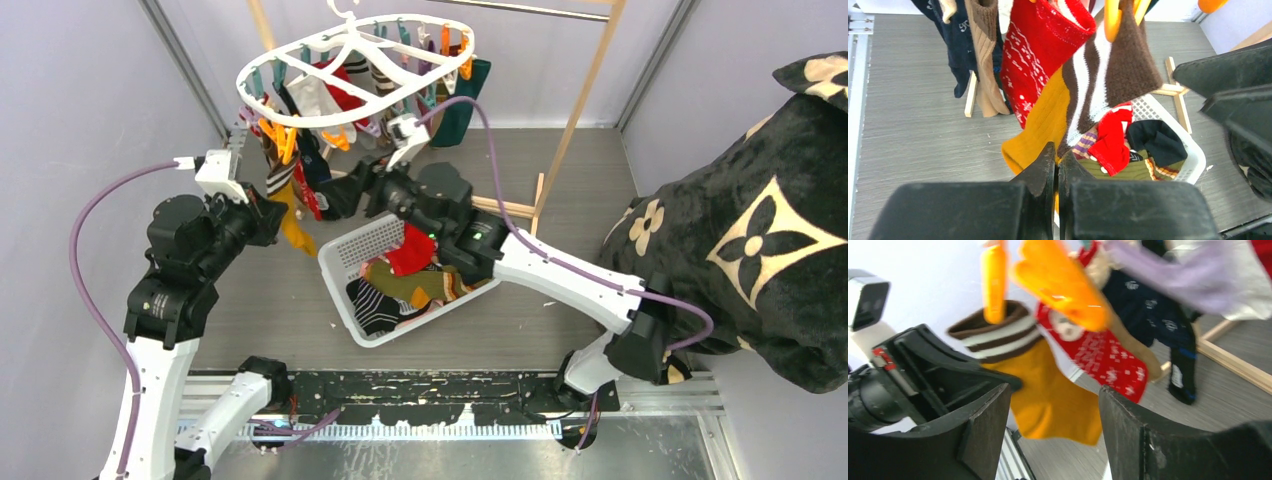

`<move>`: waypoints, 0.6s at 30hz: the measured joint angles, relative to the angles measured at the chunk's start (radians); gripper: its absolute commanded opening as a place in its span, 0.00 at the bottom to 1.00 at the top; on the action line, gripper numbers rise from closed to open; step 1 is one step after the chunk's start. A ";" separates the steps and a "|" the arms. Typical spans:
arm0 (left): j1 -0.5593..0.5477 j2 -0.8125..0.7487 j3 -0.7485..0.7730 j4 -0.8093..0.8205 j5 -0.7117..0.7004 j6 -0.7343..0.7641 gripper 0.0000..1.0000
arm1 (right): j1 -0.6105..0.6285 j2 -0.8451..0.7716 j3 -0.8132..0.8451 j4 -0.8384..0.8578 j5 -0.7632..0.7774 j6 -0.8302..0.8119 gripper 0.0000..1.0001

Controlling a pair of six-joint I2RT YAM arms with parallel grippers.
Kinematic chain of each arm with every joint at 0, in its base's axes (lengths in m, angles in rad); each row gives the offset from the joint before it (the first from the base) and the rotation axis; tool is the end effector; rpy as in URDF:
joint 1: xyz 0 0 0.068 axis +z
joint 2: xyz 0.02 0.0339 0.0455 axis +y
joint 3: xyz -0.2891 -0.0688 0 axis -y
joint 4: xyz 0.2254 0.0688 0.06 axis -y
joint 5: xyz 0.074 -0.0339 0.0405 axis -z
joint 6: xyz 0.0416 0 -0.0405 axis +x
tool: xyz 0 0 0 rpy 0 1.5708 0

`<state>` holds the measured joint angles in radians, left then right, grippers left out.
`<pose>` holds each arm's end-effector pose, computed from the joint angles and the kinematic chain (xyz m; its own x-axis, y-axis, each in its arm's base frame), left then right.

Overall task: Clip the socks to the hanger
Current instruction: Clamp the sock onto the hanger.

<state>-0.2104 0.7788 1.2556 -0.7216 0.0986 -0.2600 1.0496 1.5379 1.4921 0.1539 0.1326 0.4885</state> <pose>0.0959 -0.0247 0.4454 -0.3065 -0.1961 -0.9314 0.2302 0.9342 -0.2725 0.1805 0.3034 0.4645 -0.3253 0.3677 -0.8712 -0.7265 0.4926 0.4792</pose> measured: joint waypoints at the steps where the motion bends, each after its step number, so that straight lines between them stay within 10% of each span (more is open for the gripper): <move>1: 0.000 0.002 0.000 -0.001 -0.009 0.000 0.00 | -0.034 -0.031 -0.045 0.006 -0.031 0.023 0.70; 18: 0.000 0.041 0.057 -0.030 -0.061 -0.026 0.00 | -0.207 -0.049 -0.145 0.309 -0.421 0.146 0.72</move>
<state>-0.2104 0.8196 1.3125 -0.7517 0.0372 -0.2855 0.8425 1.4891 1.3476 0.4625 -0.2882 0.6346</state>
